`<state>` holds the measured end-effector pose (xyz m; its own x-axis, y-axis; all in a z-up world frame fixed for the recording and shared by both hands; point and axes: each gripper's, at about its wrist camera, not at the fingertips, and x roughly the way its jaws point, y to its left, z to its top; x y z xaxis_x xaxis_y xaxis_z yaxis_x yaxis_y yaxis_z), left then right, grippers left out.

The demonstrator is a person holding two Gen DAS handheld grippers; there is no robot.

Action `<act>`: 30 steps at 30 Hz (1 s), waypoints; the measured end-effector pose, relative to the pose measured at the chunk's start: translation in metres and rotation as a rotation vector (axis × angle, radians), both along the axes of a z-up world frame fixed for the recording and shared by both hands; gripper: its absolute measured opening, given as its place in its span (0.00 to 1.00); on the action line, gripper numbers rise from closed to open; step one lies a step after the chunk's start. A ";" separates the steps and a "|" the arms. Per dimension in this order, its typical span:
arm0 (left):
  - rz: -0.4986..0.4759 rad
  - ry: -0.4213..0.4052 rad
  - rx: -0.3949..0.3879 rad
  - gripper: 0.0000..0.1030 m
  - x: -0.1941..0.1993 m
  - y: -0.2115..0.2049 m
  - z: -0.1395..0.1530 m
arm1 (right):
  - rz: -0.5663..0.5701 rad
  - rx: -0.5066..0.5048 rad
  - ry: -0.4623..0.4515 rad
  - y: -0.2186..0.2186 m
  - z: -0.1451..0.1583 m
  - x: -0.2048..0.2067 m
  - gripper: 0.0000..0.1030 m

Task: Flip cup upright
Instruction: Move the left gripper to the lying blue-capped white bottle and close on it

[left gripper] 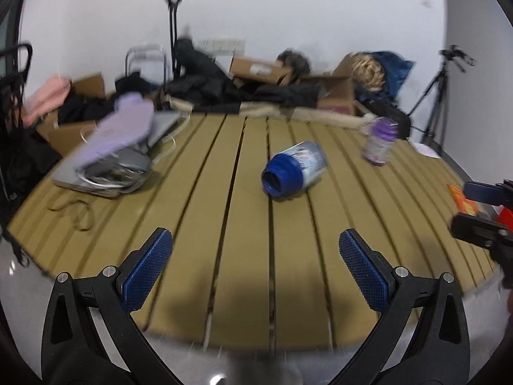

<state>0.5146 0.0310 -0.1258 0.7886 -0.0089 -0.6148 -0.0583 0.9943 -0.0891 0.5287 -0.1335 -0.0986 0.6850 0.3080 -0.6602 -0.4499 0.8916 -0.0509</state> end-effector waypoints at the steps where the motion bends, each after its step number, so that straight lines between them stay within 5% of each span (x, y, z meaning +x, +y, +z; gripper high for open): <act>1: 0.003 0.023 -0.037 1.00 0.017 0.003 -0.007 | 0.006 0.004 0.007 0.007 -0.004 0.022 0.78; 5: 0.006 0.068 -0.151 1.00 0.070 0.007 -0.026 | 0.012 -0.004 -0.001 0.035 -0.011 0.104 0.78; 14: 0.026 0.125 -0.218 0.89 0.123 0.019 -0.048 | 0.024 -0.060 0.089 0.074 -0.041 0.223 0.78; 19: 0.112 0.117 -0.169 0.88 0.149 0.030 -0.045 | 0.008 -0.003 0.126 0.046 -0.048 0.224 0.78; 23: 0.148 0.152 -0.224 0.88 0.172 0.037 -0.045 | -0.019 0.080 0.187 0.020 -0.054 0.215 0.78; 30: 0.073 0.145 -0.195 0.91 0.194 0.014 -0.028 | 0.036 0.167 0.225 0.006 -0.061 0.189 0.78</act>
<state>0.7083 0.0446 -0.1536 0.6953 -0.0845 -0.7137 -0.1559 0.9517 -0.2646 0.7175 -0.1275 -0.1592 0.5140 0.4468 -0.7322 -0.4649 0.8625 0.2000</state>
